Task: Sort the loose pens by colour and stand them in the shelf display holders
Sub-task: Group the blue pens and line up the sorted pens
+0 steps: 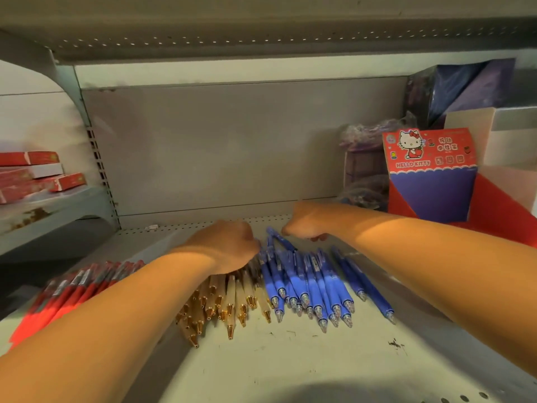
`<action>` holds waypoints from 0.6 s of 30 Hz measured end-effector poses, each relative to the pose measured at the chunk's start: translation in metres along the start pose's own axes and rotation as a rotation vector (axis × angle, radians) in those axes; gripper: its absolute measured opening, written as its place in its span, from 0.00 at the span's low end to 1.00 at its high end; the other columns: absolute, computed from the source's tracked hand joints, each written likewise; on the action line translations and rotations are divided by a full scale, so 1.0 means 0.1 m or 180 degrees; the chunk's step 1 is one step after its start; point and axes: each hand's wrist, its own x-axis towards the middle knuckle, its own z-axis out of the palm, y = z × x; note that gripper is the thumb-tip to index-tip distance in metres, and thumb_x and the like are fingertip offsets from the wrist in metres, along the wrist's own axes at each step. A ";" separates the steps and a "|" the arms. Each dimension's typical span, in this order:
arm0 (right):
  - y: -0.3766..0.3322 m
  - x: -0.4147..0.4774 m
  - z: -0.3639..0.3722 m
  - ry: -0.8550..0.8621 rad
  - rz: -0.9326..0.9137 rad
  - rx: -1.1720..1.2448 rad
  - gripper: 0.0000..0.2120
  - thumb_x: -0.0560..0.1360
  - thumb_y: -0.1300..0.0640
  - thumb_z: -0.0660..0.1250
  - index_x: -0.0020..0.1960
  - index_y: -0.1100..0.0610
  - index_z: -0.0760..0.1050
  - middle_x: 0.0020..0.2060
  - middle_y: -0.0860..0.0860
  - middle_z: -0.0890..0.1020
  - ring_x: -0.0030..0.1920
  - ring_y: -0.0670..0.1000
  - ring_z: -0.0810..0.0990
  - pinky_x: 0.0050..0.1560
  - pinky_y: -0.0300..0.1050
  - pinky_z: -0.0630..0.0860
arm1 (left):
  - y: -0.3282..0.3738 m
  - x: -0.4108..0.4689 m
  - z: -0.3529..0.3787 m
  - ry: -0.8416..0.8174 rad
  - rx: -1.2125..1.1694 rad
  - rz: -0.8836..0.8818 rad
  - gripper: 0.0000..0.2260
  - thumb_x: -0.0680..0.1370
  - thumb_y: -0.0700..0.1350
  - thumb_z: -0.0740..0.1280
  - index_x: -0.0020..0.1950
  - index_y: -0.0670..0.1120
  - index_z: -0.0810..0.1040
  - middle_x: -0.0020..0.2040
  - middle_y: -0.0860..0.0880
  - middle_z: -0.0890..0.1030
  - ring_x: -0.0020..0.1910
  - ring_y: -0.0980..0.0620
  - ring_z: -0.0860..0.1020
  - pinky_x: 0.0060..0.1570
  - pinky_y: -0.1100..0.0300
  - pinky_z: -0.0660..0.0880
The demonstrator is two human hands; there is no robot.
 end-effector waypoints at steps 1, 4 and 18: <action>-0.06 0.05 0.03 -0.0095 0.0029 0.0013 0.13 0.79 0.52 0.63 0.40 0.60 0.73 0.35 0.56 0.78 0.32 0.55 0.76 0.35 0.44 0.75 | -0.02 0.02 0.01 -0.0097 0.0017 -0.0031 0.16 0.82 0.54 0.56 0.60 0.48 0.77 0.57 0.47 0.80 0.54 0.49 0.77 0.60 0.49 0.74; -0.24 0.16 0.12 -0.0357 0.0014 -0.0142 0.17 0.80 0.47 0.63 0.46 0.61 0.78 0.40 0.57 0.81 0.35 0.54 0.80 0.41 0.48 0.81 | -0.06 0.03 0.08 -0.0394 -0.0015 -0.0078 0.20 0.81 0.60 0.54 0.60 0.49 0.77 0.57 0.47 0.81 0.54 0.49 0.78 0.60 0.49 0.74; -0.40 0.59 0.31 -0.0927 0.0408 0.0148 0.11 0.78 0.51 0.64 0.40 0.56 0.75 0.29 0.52 0.76 0.27 0.51 0.74 0.31 0.40 0.74 | -0.06 0.10 0.17 -0.0621 0.0125 -0.0015 0.27 0.76 0.69 0.54 0.71 0.60 0.69 0.65 0.49 0.77 0.58 0.47 0.75 0.51 0.54 0.72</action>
